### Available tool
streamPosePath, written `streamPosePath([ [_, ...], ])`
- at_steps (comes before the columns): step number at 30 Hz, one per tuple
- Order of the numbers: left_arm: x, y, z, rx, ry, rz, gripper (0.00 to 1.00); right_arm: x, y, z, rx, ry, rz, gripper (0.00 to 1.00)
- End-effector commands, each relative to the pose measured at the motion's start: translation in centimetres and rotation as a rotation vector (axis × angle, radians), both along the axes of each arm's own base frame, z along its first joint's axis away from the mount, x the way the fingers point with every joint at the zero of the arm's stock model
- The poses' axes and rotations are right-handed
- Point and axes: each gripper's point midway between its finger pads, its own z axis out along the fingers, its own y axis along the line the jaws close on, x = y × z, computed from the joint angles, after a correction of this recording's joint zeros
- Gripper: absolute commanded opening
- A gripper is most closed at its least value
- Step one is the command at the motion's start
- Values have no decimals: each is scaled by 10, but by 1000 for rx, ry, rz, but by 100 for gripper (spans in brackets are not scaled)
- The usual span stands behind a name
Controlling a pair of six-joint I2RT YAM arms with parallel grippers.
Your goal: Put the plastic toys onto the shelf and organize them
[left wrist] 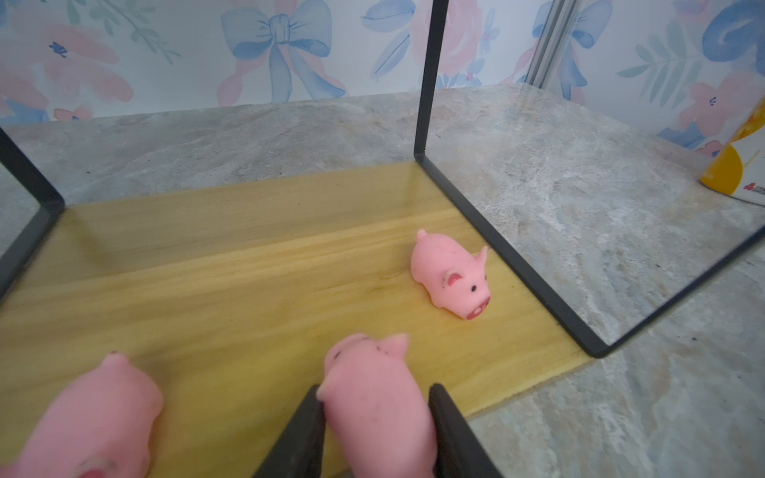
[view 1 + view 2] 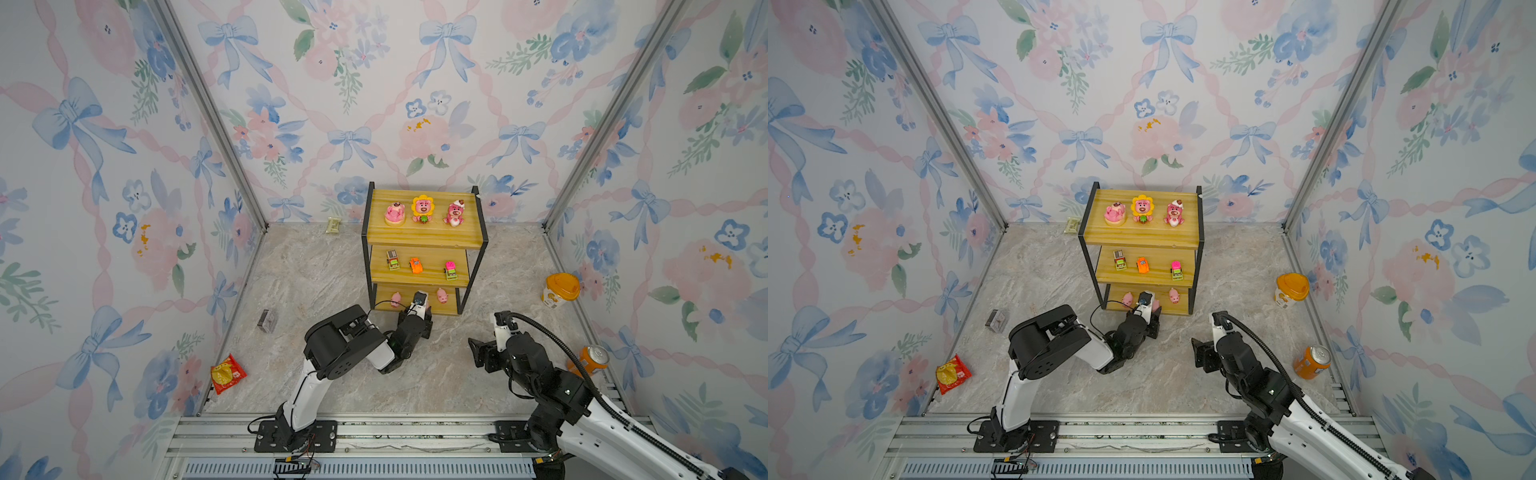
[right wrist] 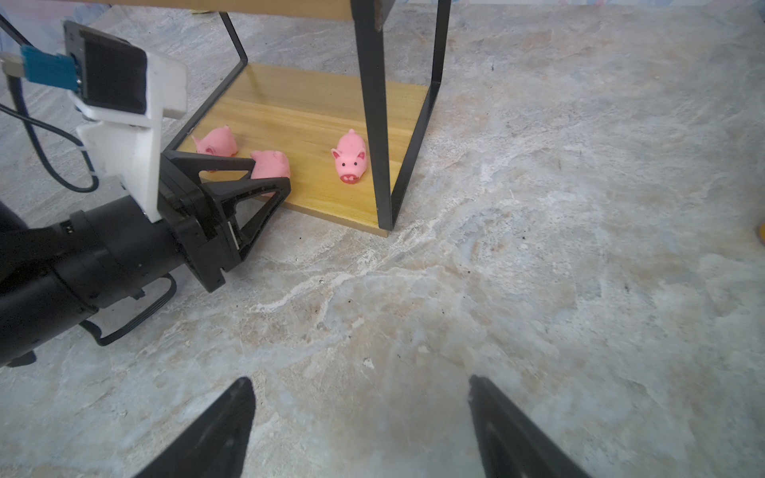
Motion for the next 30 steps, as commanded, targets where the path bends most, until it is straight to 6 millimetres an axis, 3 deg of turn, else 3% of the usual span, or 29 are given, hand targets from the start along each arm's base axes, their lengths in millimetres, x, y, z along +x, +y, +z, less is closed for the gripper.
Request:
streamPosePath([
  [1,6,1,-3,-12,13,18,41,-1,-6,-8,-19,15,-18,84],
  [30,26,3,-24,24,118,84,44,3,-6,-10,-12,19,-18,84],
])
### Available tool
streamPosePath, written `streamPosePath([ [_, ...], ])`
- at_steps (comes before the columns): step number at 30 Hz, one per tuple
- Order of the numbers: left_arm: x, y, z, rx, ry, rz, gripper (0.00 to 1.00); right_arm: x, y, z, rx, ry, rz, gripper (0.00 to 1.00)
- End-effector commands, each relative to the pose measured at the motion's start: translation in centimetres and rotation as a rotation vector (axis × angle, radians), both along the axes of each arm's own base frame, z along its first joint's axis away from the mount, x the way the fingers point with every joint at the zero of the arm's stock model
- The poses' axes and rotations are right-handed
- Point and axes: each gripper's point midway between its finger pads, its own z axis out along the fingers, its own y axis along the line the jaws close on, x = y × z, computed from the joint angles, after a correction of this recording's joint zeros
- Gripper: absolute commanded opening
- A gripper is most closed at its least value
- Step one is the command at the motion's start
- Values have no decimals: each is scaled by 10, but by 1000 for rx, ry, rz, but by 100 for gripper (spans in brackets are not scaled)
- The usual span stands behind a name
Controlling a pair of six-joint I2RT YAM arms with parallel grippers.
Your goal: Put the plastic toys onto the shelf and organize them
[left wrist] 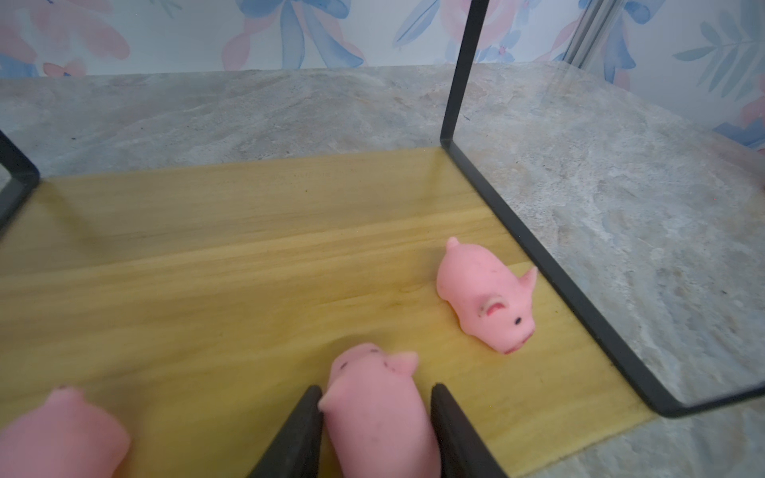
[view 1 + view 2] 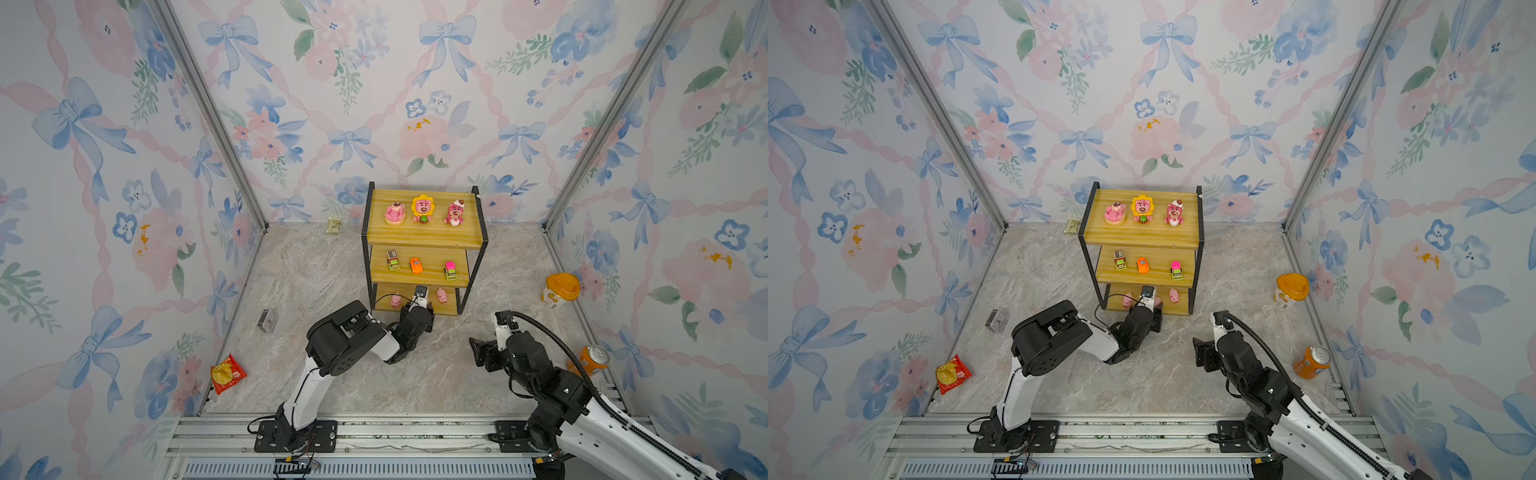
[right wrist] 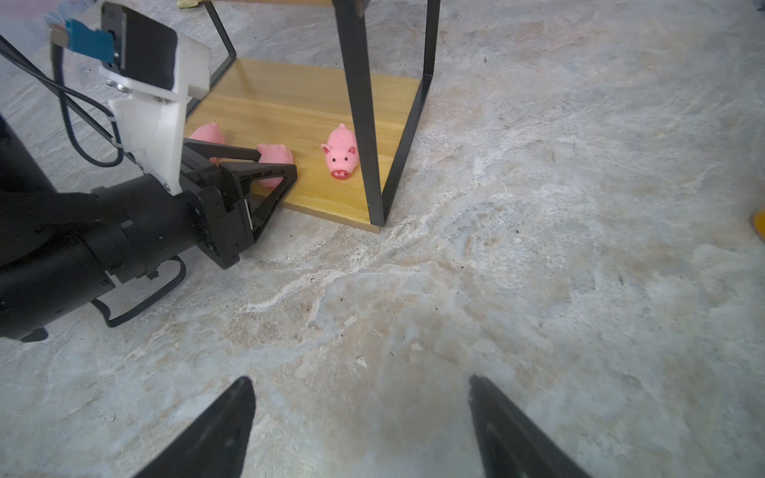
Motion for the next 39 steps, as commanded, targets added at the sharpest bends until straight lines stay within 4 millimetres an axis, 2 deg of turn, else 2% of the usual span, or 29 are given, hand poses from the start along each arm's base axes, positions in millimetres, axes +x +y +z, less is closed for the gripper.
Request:
streamPosePath([
  [1,3,6,-14,20,38,25,44,1,-2,-5,-7,5,-1,84],
  [9,9,6,-15,28,55,36,47,1,-2,-6,-4,8,-1,84],
  [16,10,6,-17,36,58,35,57,1,-2,-5,-1,7,-3,84],
  [19,9,8,-16,39,57,34,58,0,-3,-6,-2,9,-3,84],
  [29,-4,17,-18,67,66,23,59,0,-1,-6,0,12,4,85],
  [39,-30,25,-22,99,84,-10,60,0,-1,-5,1,15,3,86],
])
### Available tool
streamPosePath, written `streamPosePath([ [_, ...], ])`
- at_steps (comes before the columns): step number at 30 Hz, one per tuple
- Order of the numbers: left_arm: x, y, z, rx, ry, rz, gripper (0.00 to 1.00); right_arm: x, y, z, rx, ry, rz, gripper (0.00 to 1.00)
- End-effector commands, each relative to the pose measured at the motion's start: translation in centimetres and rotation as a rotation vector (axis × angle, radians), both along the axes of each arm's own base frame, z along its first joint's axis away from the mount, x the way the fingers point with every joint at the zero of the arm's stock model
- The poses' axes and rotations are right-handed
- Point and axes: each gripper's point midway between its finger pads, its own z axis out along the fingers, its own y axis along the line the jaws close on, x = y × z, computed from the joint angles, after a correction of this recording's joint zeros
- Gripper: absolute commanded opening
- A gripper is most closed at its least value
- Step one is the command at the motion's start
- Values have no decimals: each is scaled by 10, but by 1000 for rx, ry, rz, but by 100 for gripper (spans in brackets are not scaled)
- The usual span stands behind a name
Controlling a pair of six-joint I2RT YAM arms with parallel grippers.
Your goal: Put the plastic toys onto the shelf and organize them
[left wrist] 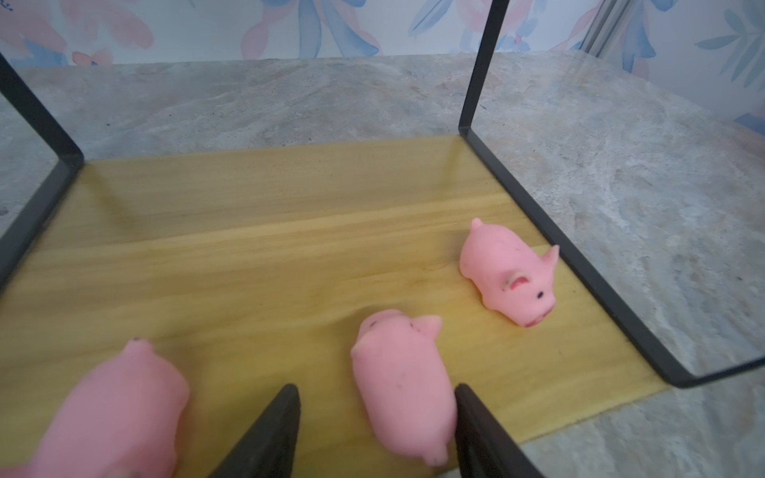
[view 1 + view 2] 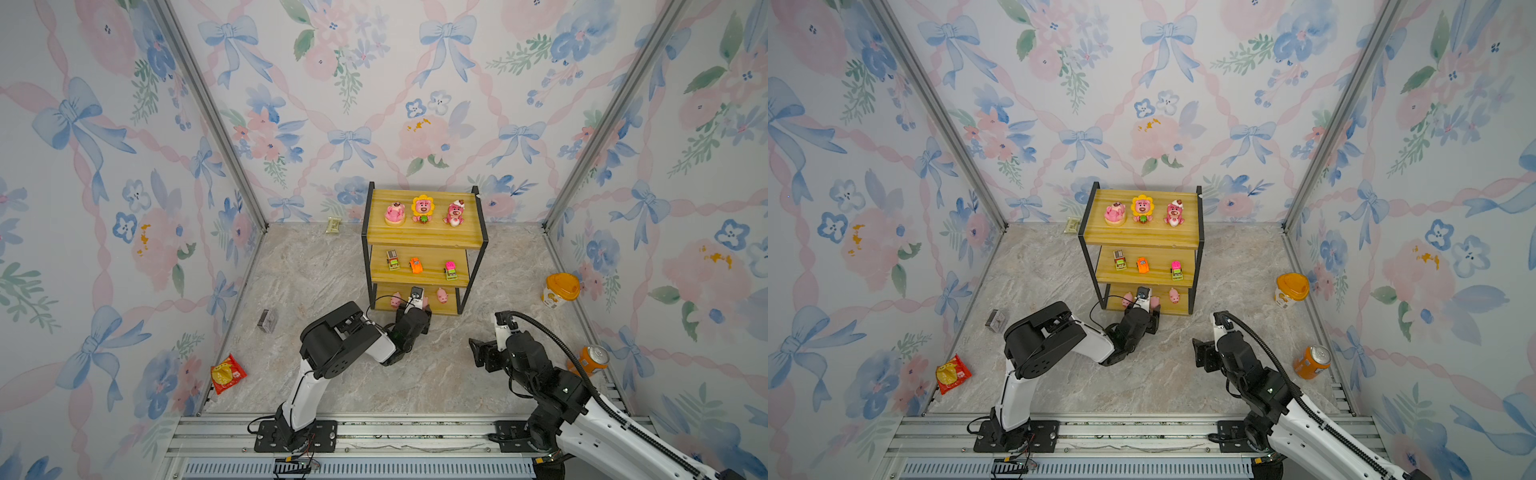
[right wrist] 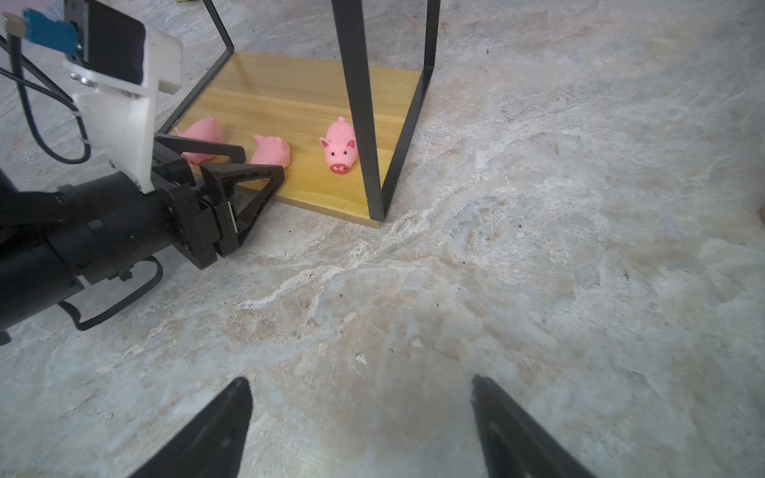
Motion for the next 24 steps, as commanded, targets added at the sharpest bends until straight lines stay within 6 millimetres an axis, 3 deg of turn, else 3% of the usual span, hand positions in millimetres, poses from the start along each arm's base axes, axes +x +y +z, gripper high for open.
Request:
streamPosePath([
  [1,-18,11,-21,85,56,-23,60,0,-1,-2,-2,5,3,86],
  [6,-27,17,-19,92,55,-23,60,-1,-1,-1,-3,9,1,86],
  [8,-38,27,-27,114,75,-25,60,-1,-1,0,-1,7,1,86],
  [17,-80,33,-19,155,59,-101,61,1,-1,8,-13,17,-3,87],
  [24,-109,59,-8,143,48,-90,61,5,-6,14,-12,22,-57,87],
])
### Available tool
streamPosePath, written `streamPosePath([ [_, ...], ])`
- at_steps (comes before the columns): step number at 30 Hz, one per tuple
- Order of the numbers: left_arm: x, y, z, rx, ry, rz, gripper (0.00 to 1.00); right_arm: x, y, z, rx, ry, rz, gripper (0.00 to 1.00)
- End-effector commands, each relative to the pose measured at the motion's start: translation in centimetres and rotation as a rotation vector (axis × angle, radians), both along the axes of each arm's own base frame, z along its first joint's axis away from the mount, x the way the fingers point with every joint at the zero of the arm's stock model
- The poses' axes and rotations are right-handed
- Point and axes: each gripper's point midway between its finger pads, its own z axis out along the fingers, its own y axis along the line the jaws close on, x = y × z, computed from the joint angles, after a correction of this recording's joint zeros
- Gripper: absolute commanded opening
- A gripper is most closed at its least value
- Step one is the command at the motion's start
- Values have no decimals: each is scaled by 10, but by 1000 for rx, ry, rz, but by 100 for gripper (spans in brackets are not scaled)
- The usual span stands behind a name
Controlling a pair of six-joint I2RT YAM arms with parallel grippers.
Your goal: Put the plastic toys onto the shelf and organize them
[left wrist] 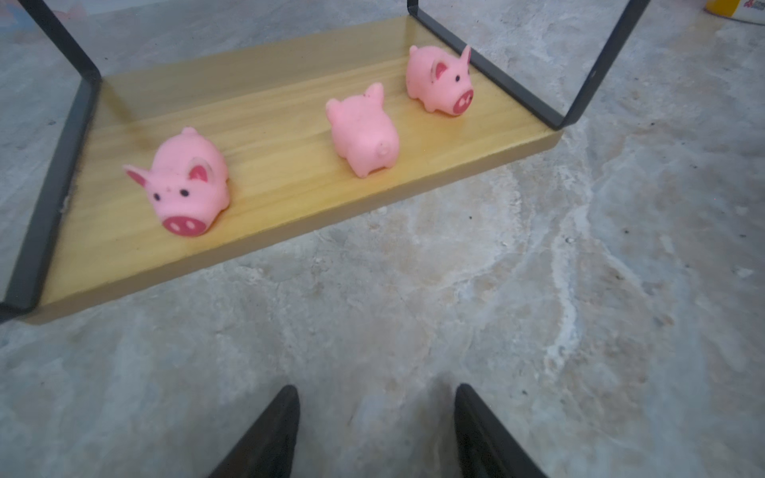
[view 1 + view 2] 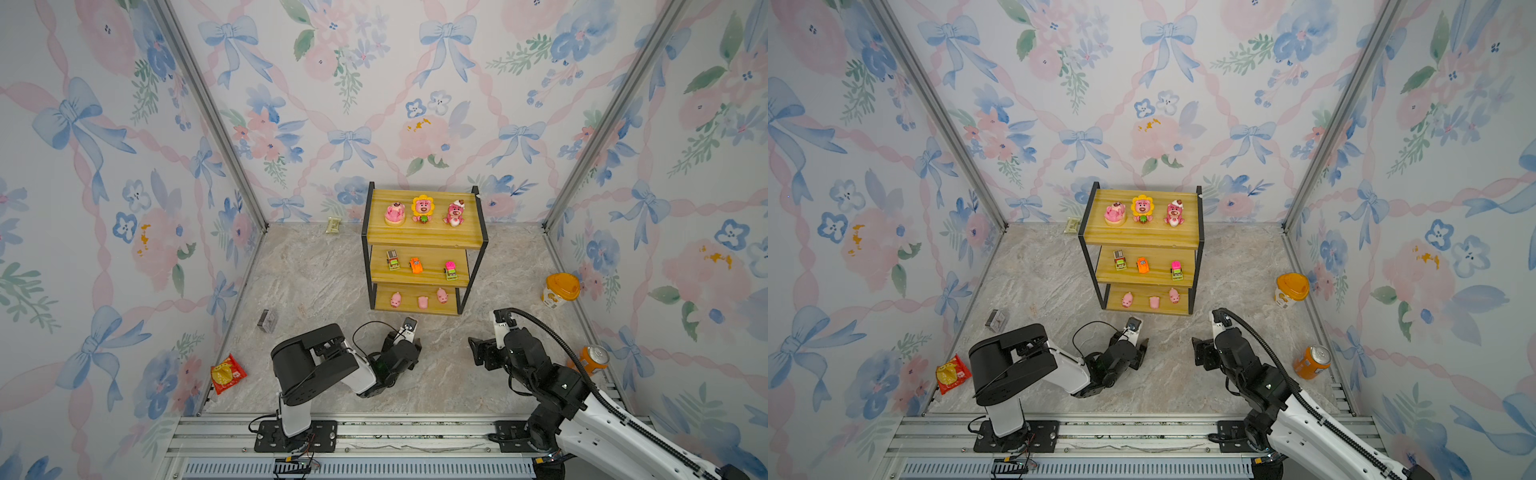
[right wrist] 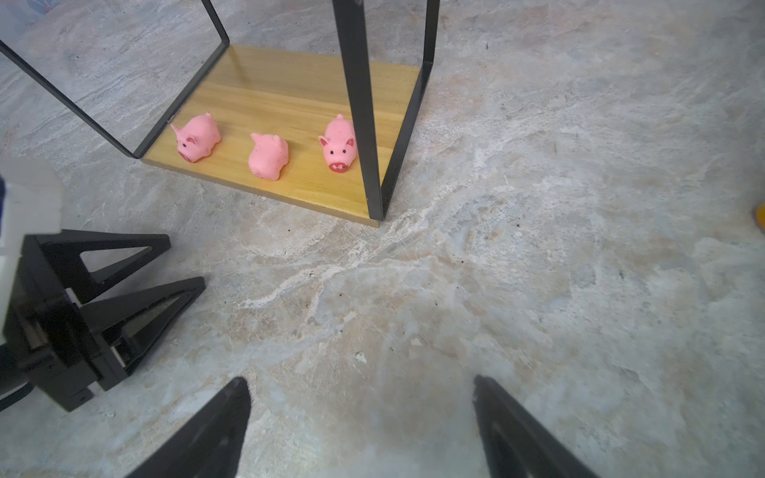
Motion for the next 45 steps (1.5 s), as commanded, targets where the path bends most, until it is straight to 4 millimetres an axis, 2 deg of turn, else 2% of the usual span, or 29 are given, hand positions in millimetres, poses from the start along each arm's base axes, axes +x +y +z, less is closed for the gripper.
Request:
streamPosePath([
  [1,-9,20,8,2,-16,32,61,4,-8,11,3,-7,-60,87],
  [4,-18,36,24,-12,-47,38,64,6,-11,19,-5,-23,-74,87],
  [8,-22,55,62,-5,-122,48,75,10,-20,45,-54,-75,-89,87],
  [11,-18,71,95,24,-180,87,89,18,-31,71,-109,-146,-124,88],
  [12,-17,75,106,28,-196,93,97,22,-36,82,-109,-168,-153,89],
  [14,-17,86,123,25,-227,101,98,32,-43,98,-112,-212,-183,90],
  [16,-14,105,136,-1,-266,154,98,46,-54,112,-123,-256,-248,91],
  [19,-8,144,150,-51,-319,251,98,71,-74,116,-155,-298,-348,92],
  [23,-1,202,169,-70,-446,393,98,105,-104,106,-166,-346,-455,92],
  [25,2,226,178,-77,-494,456,98,119,-112,91,-152,-372,-457,92],
  [28,10,251,178,-88,-518,489,98,137,-121,62,-166,-371,-439,92],
  [30,17,266,171,-119,-501,512,98,148,-127,42,-213,-356,-435,92],
  [33,30,280,155,-154,-454,527,98,159,-125,16,-211,-339,-398,92],
  [38,53,283,137,-77,-406,514,98,170,-115,-7,-184,-371,-356,91],
  [43,76,282,124,-63,-363,497,98,172,-117,-21,-180,-380,-370,92],
  [45,83,281,118,-71,-355,482,98,174,-117,-19,-180,-390,-370,92],
])
